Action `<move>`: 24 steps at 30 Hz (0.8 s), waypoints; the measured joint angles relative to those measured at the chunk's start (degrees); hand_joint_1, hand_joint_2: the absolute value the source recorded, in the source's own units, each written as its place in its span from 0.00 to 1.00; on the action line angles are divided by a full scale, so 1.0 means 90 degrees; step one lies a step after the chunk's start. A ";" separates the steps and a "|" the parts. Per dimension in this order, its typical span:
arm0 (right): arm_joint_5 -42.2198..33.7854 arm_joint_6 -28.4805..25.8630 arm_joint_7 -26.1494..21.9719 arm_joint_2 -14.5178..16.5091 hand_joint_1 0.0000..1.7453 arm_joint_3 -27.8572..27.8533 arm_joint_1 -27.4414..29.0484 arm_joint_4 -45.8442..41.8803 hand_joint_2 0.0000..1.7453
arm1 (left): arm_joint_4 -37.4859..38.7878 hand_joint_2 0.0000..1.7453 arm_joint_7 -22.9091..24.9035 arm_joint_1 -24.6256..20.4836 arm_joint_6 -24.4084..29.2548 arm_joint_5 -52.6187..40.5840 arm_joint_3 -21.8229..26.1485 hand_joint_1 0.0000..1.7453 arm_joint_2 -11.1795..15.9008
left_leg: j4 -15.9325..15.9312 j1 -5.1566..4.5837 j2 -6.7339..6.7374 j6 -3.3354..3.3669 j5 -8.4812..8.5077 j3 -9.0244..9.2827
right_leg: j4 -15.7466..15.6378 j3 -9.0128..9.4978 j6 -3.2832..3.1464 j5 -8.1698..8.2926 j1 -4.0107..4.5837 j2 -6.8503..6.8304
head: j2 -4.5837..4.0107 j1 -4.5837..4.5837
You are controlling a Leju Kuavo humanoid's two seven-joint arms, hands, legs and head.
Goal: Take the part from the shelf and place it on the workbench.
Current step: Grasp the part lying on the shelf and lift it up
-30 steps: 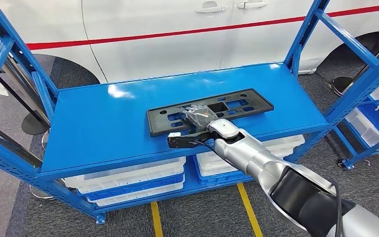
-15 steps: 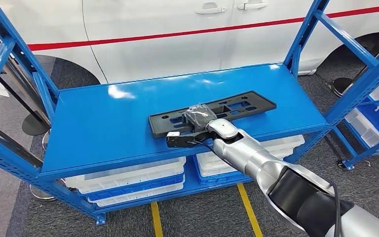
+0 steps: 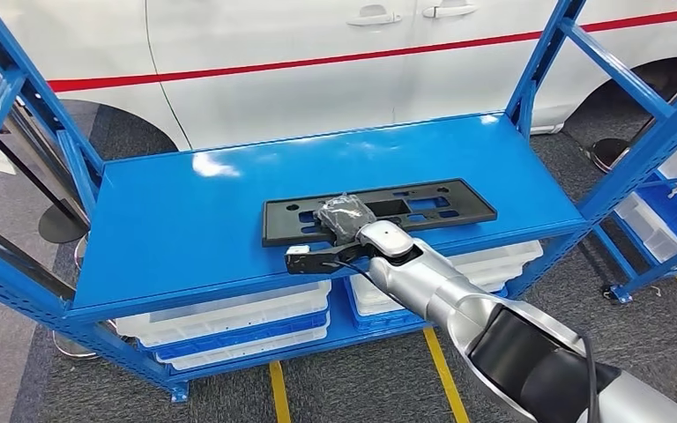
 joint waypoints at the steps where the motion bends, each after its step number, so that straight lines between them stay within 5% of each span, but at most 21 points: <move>1: 0.0001 0.0005 0.0001 0.0016 1.00 0.0000 0.0003 0.0000 1.00 | 0.0000 0.75 -0.0009 0.0017 0.0000 0.0010 0.0015 0.00 0.0008 | 0.0000 0.0000 0.0000 0.0000 0.0000 0.0001 | 0.0000 0.0001 -0.0001 -0.0001 0.0001 0.0000 | 0.0000 0.0000; 3: 0.0004 0.0018 -0.0004 0.0045 1.00 0.0000 0.0007 0.0000 1.00 | 0.0000 0.75 -0.0018 0.0040 -0.0004 0.0042 0.0034 0.00 0.0018 | -0.0002 0.0002 -0.0001 -0.0001 0.0000 0.0002 | 0.0000 0.0003 -0.0002 -0.0002 0.0004 -0.0001 | 0.0000 0.0000; 4: 0.0012 0.0027 -0.0005 0.0067 1.00 0.0000 0.0011 0.0000 1.00 | 0.0000 1.00 -0.0017 0.0052 -0.0015 0.0070 0.0046 0.00 0.0023 | -0.0002 0.0003 0.0000 -0.0001 -0.0001 0.0003 | 0.0000 0.0004 -0.0002 -0.0002 0.0006 0.0000 | 0.0000 0.0000; 14: 0.0154 0.0103 0.0008 0.0433 1.00 0.0000 0.0058 -0.0017 1.00 | 0.0001 1.00 0.0019 0.0130 -0.0013 0.0203 0.0188 0.00 0.0082 | -0.0004 0.0012 0.0018 -0.0010 -0.0006 0.0024 | 0.0002 0.0016 -0.0009 -0.0006 0.0014 0.0012 | 0.0000 0.0000; 24: 0.0098 -0.0482 -0.0251 0.0310 1.00 -0.0029 0.0378 -0.0799 1.00 | 0.0015 1.00 -0.0174 0.0127 0.0196 -0.0048 0.0015 0.00 0.0004 | -0.0004 0.0013 0.0017 -0.0011 -0.0007 0.0024 | 0.0002 0.0014 -0.0009 -0.0006 0.0011 0.0008 | 0.0000 0.0000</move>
